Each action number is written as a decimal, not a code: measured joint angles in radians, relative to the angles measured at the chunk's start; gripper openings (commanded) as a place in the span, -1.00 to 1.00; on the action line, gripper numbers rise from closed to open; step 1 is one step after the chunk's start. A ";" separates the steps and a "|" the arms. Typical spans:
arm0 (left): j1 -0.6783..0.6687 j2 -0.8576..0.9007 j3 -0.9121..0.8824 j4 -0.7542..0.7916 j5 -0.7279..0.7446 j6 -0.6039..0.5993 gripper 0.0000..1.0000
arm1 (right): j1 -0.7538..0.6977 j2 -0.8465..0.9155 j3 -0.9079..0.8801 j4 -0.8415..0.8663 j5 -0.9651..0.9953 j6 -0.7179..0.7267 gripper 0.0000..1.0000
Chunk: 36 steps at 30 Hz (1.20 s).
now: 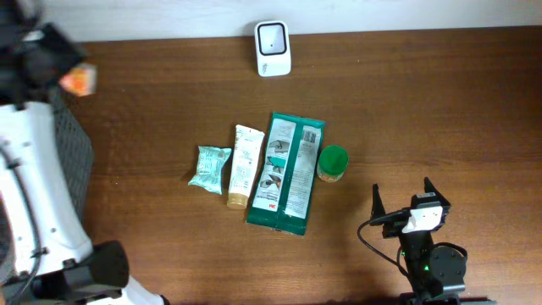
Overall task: Scan the item barcode
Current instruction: 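Reach the left gripper into the basket and grasp the orange tissue pack, then place the orange tissue pack with the left gripper above the mint packet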
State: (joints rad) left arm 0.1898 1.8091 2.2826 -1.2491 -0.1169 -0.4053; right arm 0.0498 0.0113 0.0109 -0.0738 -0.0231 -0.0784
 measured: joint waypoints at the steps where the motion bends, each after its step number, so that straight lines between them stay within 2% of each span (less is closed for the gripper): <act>1: -0.063 0.008 0.000 -0.005 0.010 0.002 -1.00 | 0.000 0.000 0.000 0.000 0.000 0.000 0.97; 7: -0.372 0.138 0.001 -0.035 0.025 0.100 -1.00 | 0.000 0.000 0.000 0.000 0.000 0.000 0.97; 11: -0.480 0.253 0.001 -0.082 0.028 0.142 -1.00 | 0.000 0.000 0.000 0.000 0.000 0.000 0.97; 15: -0.594 0.322 0.001 -0.059 0.028 0.174 -1.00 | 0.000 0.000 0.000 0.000 0.000 0.000 0.97; 19: -0.705 0.359 0.001 -0.023 0.026 0.284 -1.00 | 0.000 0.000 0.000 0.000 0.000 0.000 0.97; 23: -0.700 0.391 0.001 -0.065 -0.095 0.357 -1.00 | 0.000 0.000 0.000 0.000 0.000 0.000 0.97; 26: -0.624 0.393 -0.002 -0.065 -0.152 0.380 -1.00 | 0.000 0.000 0.000 0.000 0.000 0.000 0.97; 28: -0.576 0.393 -0.026 -0.016 -0.134 0.420 -1.00 | 0.000 0.000 0.000 0.000 0.000 0.001 0.97; 31: -0.481 0.394 -0.169 0.141 -0.097 0.495 -1.00 | 0.000 0.001 0.000 0.000 0.000 0.001 0.97; 36: -0.451 0.394 -0.422 0.375 -0.016 0.621 -1.00 | 0.000 0.001 0.000 0.000 0.000 0.001 0.97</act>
State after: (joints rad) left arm -0.2615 2.2036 1.8610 -0.8745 -0.1326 0.2161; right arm 0.0498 0.0120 0.0109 -0.0738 -0.0231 -0.0776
